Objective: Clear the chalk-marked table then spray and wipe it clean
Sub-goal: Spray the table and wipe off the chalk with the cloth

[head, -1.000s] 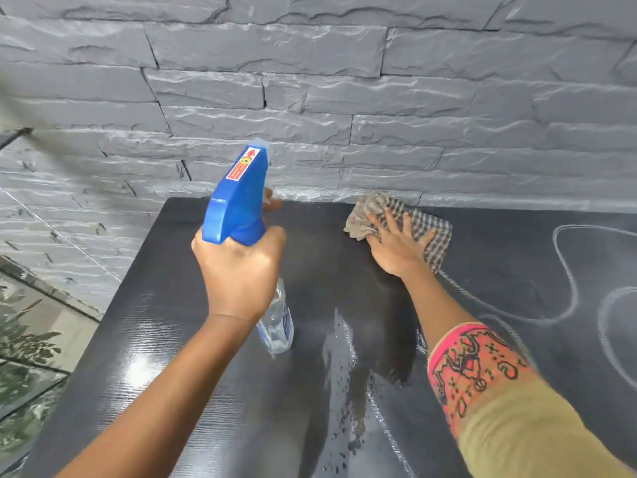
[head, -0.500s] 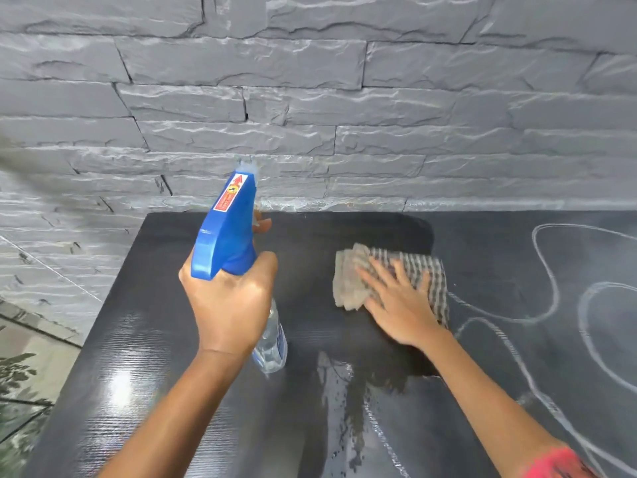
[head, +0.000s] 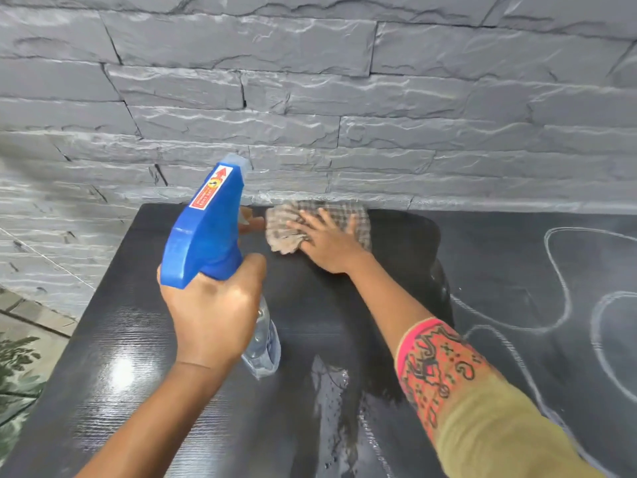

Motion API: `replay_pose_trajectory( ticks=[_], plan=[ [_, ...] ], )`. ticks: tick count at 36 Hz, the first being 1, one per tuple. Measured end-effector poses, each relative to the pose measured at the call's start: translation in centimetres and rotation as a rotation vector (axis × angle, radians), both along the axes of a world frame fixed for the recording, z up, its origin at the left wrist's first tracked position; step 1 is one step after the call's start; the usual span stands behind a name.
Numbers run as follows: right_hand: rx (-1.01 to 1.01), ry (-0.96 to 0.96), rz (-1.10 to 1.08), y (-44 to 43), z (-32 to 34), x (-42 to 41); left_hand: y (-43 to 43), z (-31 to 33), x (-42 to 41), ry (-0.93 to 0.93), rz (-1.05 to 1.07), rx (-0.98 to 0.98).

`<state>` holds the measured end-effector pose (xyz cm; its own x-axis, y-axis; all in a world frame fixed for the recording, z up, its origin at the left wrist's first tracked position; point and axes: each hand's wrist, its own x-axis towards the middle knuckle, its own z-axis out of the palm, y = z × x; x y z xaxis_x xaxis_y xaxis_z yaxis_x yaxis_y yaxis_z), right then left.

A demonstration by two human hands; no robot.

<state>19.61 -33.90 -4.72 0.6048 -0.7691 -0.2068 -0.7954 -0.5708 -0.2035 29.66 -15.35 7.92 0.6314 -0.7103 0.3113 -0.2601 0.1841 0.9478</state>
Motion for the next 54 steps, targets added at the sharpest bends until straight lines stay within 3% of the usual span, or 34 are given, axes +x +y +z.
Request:
replay_pose_trajectory(
  ticks=[8,22,27,32,38,44,48,54],
  plan=[
    [-0.014,0.065,-0.381,-0.1,-0.1,-12.7,0.0,0.3,-0.3,0.045,-0.062,-0.05],
    [-0.077,0.161,-0.019,23.4,-0.7,-15.6,1.9,2.2,-0.7,0.072,-0.127,0.029],
    [-0.031,0.128,-0.258,21.6,-0.2,-18.0,5.5,2.1,0.0,0.095,-0.154,0.066],
    [0.087,0.058,-0.476,16.8,0.8,-12.1,10.0,1.4,1.2,0.112,-0.14,0.09],
    [0.057,0.12,-0.132,21.3,0.4,-5.3,14.3,1.3,1.5,0.132,-0.123,0.133],
    [-0.023,0.175,0.089,30.7,0.0,-9.5,15.8,1.6,1.3,0.126,-0.123,0.095],
    [-0.026,0.205,-0.008,33.2,-0.3,-15.4,16.4,0.8,0.9,0.089,-0.167,0.116],
    [0.049,0.128,-0.352,27.4,0.6,-16.6,16.9,0.5,1.0,0.094,-0.169,0.103]
  ],
)
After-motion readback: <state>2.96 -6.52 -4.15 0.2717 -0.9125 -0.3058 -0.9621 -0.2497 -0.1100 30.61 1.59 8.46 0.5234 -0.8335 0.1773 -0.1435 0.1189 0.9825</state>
